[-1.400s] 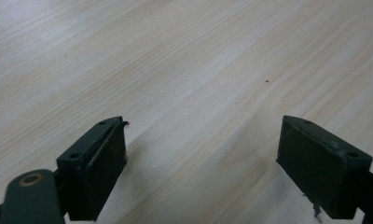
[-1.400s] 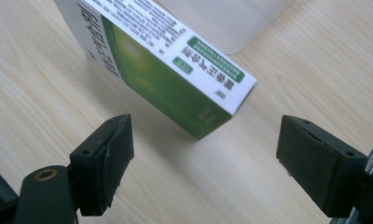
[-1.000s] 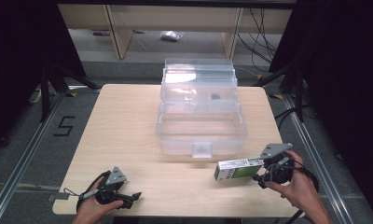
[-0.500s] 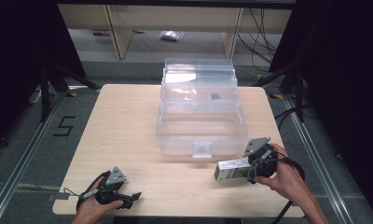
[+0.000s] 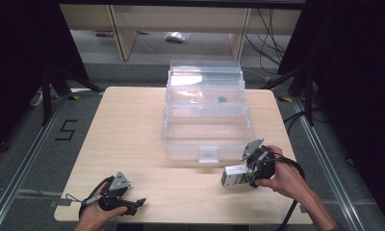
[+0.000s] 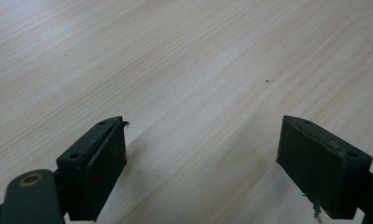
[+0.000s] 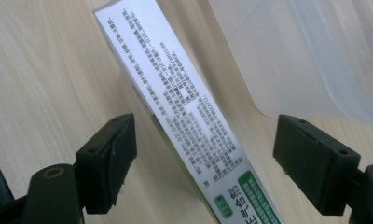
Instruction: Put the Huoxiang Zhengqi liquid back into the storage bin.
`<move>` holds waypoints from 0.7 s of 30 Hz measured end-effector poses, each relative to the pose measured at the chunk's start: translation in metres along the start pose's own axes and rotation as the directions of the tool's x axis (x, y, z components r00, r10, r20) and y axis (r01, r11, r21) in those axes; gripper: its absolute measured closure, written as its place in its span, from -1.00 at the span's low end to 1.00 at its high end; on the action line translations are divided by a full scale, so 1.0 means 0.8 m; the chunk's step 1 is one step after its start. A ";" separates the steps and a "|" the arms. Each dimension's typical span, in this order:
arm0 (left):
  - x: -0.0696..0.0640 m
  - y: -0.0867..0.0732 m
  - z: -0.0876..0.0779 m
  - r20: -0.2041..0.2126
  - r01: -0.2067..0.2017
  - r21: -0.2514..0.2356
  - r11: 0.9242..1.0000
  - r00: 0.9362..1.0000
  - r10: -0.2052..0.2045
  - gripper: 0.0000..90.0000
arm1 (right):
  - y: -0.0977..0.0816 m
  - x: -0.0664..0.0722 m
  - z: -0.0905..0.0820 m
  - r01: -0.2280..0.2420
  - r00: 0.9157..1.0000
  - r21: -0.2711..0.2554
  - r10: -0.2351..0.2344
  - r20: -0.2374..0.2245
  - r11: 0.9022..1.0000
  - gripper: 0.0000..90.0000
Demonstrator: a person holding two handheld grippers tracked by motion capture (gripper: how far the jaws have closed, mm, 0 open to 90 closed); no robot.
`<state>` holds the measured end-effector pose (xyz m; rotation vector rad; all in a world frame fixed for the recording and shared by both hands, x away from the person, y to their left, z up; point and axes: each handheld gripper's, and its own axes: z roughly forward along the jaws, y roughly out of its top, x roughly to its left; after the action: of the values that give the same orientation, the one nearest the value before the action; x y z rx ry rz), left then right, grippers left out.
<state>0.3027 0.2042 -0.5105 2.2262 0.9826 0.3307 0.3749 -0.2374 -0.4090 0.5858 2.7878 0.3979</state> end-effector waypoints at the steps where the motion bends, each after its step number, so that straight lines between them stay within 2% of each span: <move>1: 0.000 0.000 0.000 0.000 -0.001 0.000 1.000 1.000 0.001 -0.67 | 0.001 -0.001 0.003 0.011 1.000 0.007 -0.011 -0.010 1.000 -0.50; 5: 0.000 0.000 -0.001 0.001 -0.005 0.002 1.000 1.000 0.005 -0.67 | 0.005 -0.005 0.009 0.036 0.999 0.033 -0.035 -0.034 0.999 -0.48; 6: 0.000 0.000 -0.001 0.000 -0.004 0.002 1.000 1.000 0.004 -0.67 | 0.006 -0.005 0.011 0.031 0.999 0.042 -0.029 -0.044 0.999 -0.47; 7: 0.001 0.000 -0.001 0.001 -0.006 0.003 1.000 1.000 0.006 -0.67 | 0.008 -0.007 0.014 0.051 0.996 0.055 -0.047 -0.069 0.997 -0.46; 9: 0.000 0.000 0.000 0.001 -0.001 0.001 1.000 1.000 0.001 -0.67 | 0.009 -0.007 0.015 0.041 0.997 0.062 -0.036 -0.072 0.997 -0.44; 10: 0.000 0.000 0.000 0.001 -0.002 0.000 1.000 1.000 0.002 -0.67 | 0.010 -0.009 0.018 0.062 0.994 0.071 -0.055 -0.095 0.995 -0.41; 11: 0.000 0.000 0.000 0.001 -0.005 0.002 1.000 1.000 0.005 -0.67 | 0.011 -0.009 0.019 0.058 0.993 0.078 -0.050 -0.103 0.995 -0.39; 12: 0.001 0.000 -0.001 0.002 -0.005 0.001 1.000 1.000 0.005 -0.67 | 0.012 -0.011 0.020 0.074 0.991 0.078 -0.065 -0.114 0.994 -0.38; 13: 0.001 0.000 -0.001 0.001 -0.006 0.002 1.000 1.000 0.006 -0.67 | 0.012 -0.011 0.022 0.070 0.992 0.076 -0.061 -0.110 0.995 -0.36; 14: 0.001 0.000 -0.001 0.001 -0.006 0.004 1.000 1.000 0.006 -0.67 | 0.012 -0.010 0.023 0.048 0.993 0.102 -0.036 -0.116 0.994 -0.34; 16: 0.001 0.000 -0.001 0.002 -0.007 0.005 1.000 1.000 0.007 -0.67 | 0.013 -0.010 0.024 0.043 0.992 0.109 -0.030 -0.119 0.993 -0.34; 18: 0.000 0.000 0.000 0.002 -0.003 0.000 1.000 1.000 0.003 -0.67 | 0.013 -0.012 0.027 0.073 0.988 0.108 -0.058 -0.140 0.991 -0.28; 21: 0.001 0.000 0.000 0.002 -0.004 0.002 1.000 1.000 0.004 -0.67 | 0.013 -0.012 0.028 0.064 0.989 0.118 -0.047 -0.141 0.991 -0.25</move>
<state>0.3030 0.2047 -0.5103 2.2300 0.9780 0.3300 0.3941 -0.2273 -0.4247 0.5243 2.9704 0.2663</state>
